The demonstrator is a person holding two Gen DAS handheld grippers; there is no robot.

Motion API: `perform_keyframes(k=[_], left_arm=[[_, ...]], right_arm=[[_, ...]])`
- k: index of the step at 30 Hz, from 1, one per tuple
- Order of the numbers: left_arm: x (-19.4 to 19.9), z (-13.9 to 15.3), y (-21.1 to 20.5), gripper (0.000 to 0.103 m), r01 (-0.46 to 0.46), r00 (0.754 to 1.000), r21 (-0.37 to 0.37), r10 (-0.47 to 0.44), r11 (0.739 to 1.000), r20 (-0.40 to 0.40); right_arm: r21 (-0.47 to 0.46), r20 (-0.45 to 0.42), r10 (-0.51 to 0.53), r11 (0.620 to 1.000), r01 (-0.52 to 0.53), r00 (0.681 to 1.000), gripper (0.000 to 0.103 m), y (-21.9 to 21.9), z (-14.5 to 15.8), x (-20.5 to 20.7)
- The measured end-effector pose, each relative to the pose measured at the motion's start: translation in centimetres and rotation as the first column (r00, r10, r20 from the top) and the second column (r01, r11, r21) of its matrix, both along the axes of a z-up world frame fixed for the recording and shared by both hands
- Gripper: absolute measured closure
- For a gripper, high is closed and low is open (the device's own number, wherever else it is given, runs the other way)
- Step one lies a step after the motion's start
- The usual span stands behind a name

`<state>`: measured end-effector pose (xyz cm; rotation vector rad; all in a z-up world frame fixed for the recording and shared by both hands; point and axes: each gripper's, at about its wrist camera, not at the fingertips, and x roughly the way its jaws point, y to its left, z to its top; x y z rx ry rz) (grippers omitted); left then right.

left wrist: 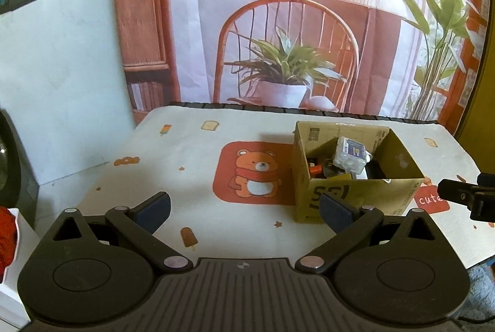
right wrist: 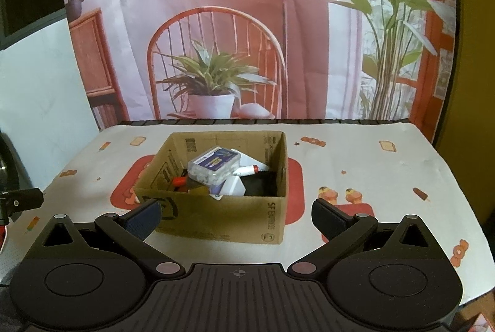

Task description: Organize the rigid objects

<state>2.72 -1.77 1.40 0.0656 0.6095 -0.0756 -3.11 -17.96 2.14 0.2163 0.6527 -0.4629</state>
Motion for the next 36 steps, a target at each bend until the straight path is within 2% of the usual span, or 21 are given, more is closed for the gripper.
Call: perform_keyframes(k=[17, 24, 36], left_arm=[[-2.1, 0.5, 0.5, 0.000, 0.004, 0.999, 0.014, -0.005, 1.000, 0.042], [-2.1, 0.2, 1.3, 0.000, 0.000, 0.999, -0.011, 0.000, 1.000, 0.034], [-2.0, -0.2, 1.5, 0.000, 0.010, 1.000, 0.003, -0.010, 1.000, 0.024]], right_arm=[[-0.018, 0.019, 0.005, 1.000, -0.004, 1.000, 0.000, 0.8, 0.2, -1.5], [-0.018, 0.018, 0.003, 1.000, -0.002, 1.000, 0.000, 0.9, 0.0, -1.9], [-0.025, 0.008, -0.002, 1.000, 0.002, 1.000, 0.000, 1.3, -0.6, -1.7]])
